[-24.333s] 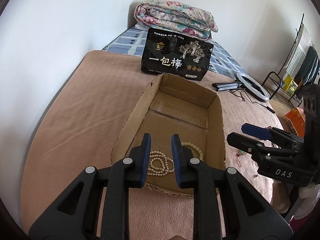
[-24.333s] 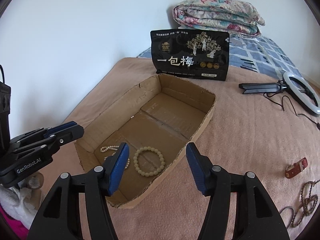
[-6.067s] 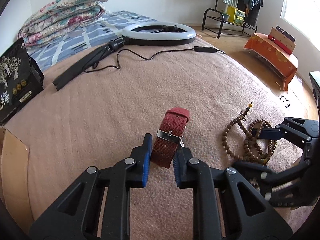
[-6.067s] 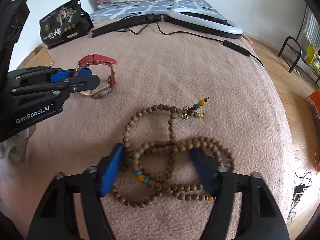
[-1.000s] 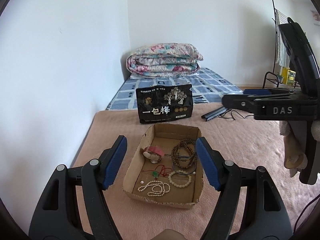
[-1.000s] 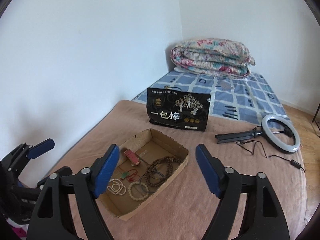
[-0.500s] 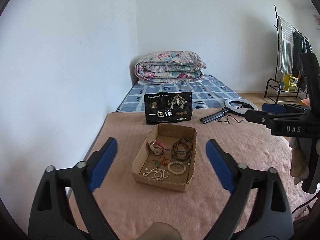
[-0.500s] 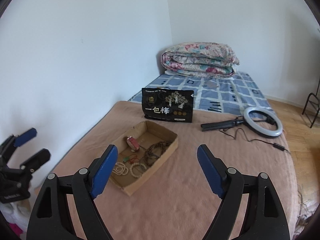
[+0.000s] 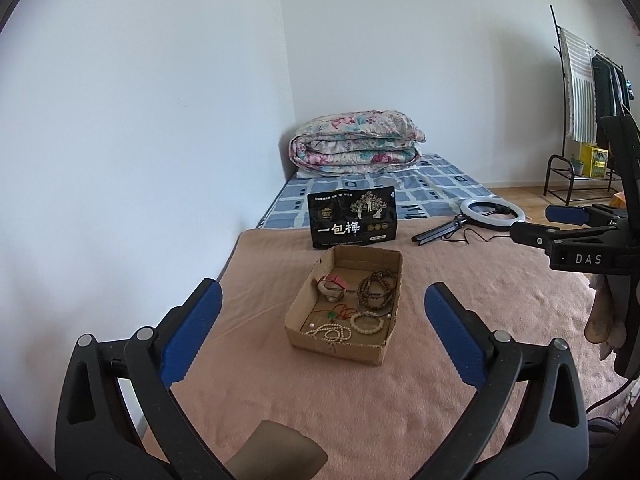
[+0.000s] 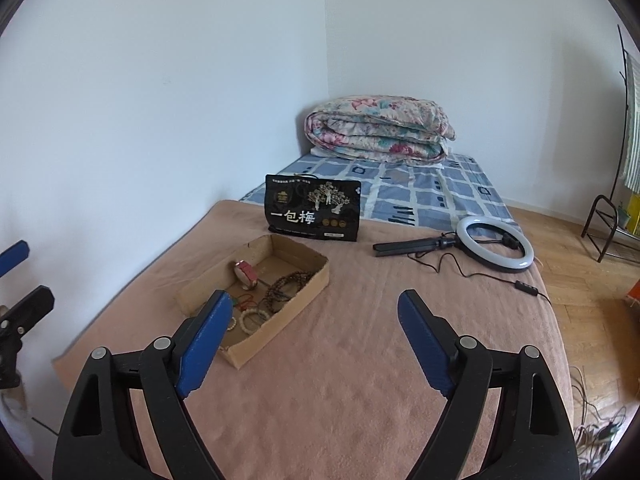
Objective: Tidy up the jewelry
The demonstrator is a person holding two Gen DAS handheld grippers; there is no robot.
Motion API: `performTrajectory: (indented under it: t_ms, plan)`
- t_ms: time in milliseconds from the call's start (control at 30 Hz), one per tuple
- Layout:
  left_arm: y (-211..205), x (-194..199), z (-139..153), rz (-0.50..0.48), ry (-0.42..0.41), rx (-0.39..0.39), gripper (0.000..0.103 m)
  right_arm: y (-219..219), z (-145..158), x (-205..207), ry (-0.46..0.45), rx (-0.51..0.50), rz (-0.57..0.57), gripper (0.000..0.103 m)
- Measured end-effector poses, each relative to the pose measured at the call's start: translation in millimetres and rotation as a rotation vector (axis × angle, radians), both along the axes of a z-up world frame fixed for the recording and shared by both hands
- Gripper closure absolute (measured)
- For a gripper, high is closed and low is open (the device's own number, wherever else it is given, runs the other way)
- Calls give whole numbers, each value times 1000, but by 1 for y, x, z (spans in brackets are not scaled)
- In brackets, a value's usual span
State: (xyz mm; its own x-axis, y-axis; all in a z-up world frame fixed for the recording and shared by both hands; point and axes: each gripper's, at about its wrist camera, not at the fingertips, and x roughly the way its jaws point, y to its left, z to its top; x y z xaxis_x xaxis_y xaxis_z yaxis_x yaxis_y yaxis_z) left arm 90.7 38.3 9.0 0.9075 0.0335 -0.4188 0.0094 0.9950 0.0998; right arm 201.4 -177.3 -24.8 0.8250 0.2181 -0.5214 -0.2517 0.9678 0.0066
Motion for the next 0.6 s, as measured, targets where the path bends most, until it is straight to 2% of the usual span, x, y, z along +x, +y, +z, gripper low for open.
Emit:
performTrajectory:
  t_ms: [600]
  plan:
    - [5,-8,1,17,0,-18,0,-3,-3,-14,-8,-22,4,18]
